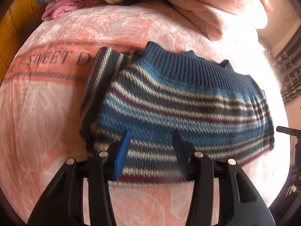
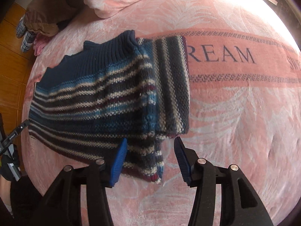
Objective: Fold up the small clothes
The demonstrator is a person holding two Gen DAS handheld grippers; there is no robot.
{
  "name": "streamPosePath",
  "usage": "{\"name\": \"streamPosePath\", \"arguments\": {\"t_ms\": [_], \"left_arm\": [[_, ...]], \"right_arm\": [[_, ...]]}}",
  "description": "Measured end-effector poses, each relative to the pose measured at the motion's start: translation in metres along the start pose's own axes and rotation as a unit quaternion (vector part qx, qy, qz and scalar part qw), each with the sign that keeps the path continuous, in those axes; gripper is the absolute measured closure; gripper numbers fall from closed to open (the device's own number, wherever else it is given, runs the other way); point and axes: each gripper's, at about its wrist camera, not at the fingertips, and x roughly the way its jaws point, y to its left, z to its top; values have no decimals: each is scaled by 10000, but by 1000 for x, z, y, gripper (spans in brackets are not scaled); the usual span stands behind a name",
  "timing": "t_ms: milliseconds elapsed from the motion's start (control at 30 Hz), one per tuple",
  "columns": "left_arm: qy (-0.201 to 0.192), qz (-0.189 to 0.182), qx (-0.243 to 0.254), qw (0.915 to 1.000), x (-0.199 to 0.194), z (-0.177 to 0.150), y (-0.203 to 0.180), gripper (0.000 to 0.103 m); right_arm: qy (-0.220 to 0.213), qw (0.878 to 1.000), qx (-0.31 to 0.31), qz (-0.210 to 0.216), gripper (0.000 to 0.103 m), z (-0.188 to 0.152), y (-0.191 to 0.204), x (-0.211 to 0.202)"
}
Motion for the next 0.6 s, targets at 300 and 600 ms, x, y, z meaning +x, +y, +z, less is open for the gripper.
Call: {"name": "streamPosePath", "arguments": {"t_ms": [300, 600], "left_arm": [[-14, 142, 56, 9999, 19, -14, -10, 36], [384, 366, 97, 9985, 48, -29, 8, 37]], "right_arm": [[336, 9994, 26, -93, 71, -8, 9, 34], [574, 9973, 153, -442, 86, -18, -3, 46]]}}
